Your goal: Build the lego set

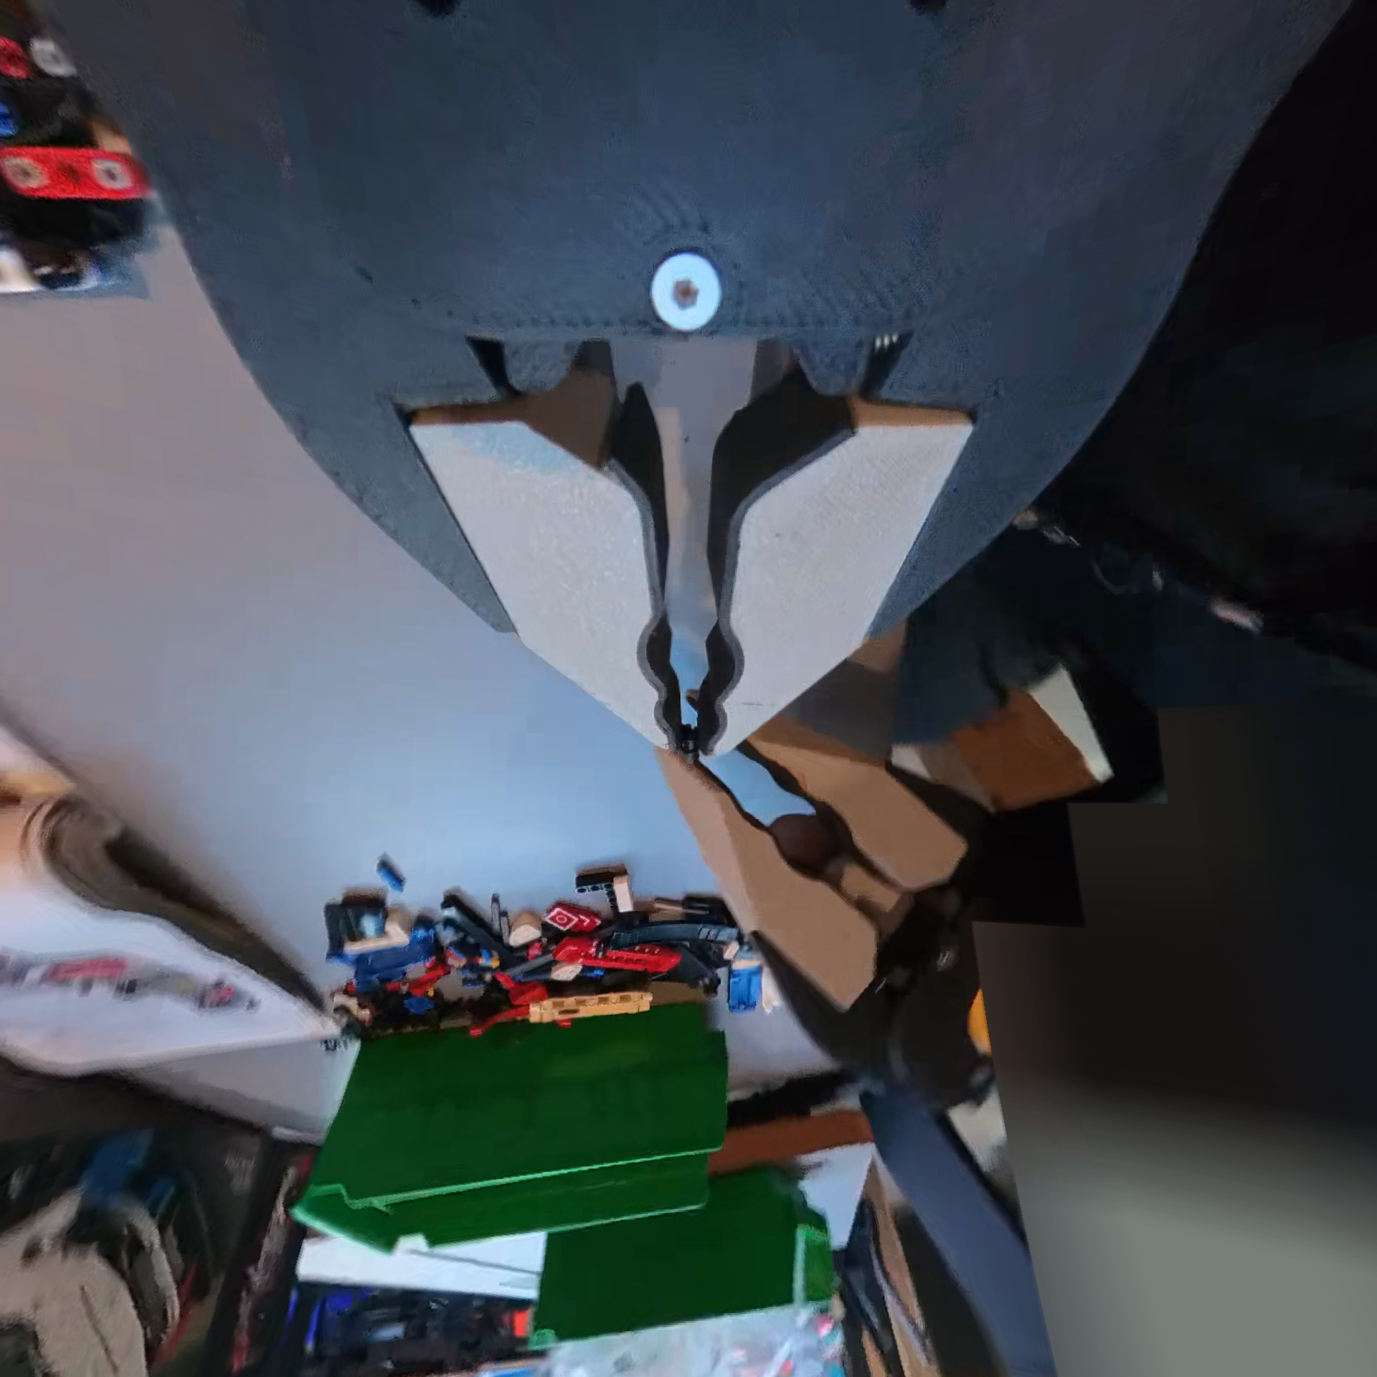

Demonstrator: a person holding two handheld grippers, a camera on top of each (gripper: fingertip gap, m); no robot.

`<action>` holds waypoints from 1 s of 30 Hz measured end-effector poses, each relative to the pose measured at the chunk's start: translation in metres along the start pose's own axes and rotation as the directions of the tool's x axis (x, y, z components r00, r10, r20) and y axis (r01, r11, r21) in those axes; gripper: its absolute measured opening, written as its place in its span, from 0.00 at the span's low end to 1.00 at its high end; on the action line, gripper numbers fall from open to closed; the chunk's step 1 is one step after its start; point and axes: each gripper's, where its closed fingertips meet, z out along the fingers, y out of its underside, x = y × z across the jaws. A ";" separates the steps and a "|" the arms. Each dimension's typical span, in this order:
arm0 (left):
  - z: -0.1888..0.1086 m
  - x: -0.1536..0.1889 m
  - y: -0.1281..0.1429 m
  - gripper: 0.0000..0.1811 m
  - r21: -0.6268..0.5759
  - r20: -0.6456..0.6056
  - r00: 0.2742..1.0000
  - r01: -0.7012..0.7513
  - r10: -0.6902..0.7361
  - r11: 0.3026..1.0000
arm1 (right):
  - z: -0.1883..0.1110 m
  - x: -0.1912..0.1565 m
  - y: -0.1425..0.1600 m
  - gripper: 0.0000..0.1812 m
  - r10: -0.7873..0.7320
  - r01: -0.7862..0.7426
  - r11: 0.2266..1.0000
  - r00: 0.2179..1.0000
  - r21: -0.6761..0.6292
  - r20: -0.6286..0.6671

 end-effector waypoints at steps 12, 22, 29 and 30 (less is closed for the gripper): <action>-0.006 0.012 -0.008 0.01 0.033 -0.144 0.987 0.083 -0.078 0.996 | -0.004 -0.014 0.002 0.01 -0.480 0.472 0.864 0.877 -0.175 0.000; -0.008 0.016 -0.012 0.00 0.042 -0.156 0.986 0.062 -0.054 0.997 | -0.005 -0.023 0.003 0.00 -0.561 0.559 0.801 0.826 -0.212 0.055; -0.009 0.018 -0.012 0.02 0.037 -0.168 0.985 0.055 -0.048 0.998 | -0.005 -0.023 0.003 0.00 -0.595 0.593 0.772 0.801 -0.228 0.066; -0.009 0.018 -0.012 0.02 0.038 -0.167 0.985 0.056 -0.049 0.998 | -0.005 -0.023 0.003 0.00 -0.598 0.596 0.769 0.798 -0.230 0.068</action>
